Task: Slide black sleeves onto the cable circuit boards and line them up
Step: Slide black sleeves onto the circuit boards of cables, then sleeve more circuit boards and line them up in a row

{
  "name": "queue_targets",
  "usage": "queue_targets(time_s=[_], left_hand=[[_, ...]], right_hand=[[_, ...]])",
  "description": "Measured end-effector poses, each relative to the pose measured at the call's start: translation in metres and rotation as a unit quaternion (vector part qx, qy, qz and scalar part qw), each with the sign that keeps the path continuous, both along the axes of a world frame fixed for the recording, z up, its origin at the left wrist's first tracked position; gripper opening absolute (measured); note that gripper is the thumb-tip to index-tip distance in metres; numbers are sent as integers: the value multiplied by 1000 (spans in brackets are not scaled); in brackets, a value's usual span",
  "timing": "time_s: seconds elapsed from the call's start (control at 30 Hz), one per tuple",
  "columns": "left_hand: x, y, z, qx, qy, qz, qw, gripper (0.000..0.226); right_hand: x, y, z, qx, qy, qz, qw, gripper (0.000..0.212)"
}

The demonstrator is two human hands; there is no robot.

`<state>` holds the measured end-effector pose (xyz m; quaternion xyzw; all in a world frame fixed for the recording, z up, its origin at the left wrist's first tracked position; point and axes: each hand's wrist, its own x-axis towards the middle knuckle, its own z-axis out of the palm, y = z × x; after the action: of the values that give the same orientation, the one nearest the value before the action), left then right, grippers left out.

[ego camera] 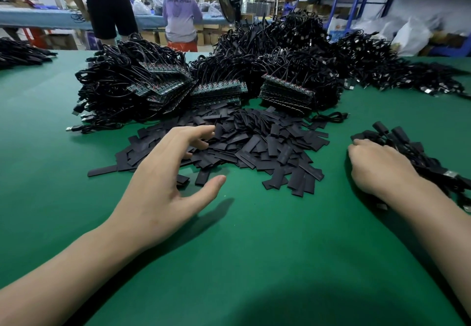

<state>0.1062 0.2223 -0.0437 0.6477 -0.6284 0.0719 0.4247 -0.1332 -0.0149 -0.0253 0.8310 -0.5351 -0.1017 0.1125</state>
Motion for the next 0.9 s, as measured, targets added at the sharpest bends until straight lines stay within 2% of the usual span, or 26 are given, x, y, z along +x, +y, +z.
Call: queue_targets(time_s=[0.13, 0.27, 0.37, 0.5, 0.67, 0.73, 0.8, 0.9], left_hand=[[2, 0, -1, 0, 2, -2, 1000, 61], [2, -1, -3, 3, -5, -1, 1000, 56], [0, -2, -2, 16, -22, -4, 1000, 52], [-5, -8, 7, 62, -54, -4, 997, 47], [-12, -48, 37, 155, -80, -29, 984, 46], [-16, -78, 46, 170, -19, -31, 985, 41], [-22, -111, 53, 184, 84, -27, 979, 37], [-32, -163, 57, 206, 278, -29, 938, 38]], right_hand=[[-7, -10, 0, 0, -28, -27, 999, 29], [3, -17, -11, -22, -149, 48, 987, 44], [26, -26, -12, 60, -233, 86, 967, 52], [47, -55, -15, 100, -272, 76, 954, 67], [55, -68, -27, 90, -296, 61, 949, 68], [55, -65, -29, 70, -318, 75, 943, 64], [56, -57, -30, 56, -327, 102, 938, 59], [59, -50, -32, 36, -353, 148, 923, 47]])
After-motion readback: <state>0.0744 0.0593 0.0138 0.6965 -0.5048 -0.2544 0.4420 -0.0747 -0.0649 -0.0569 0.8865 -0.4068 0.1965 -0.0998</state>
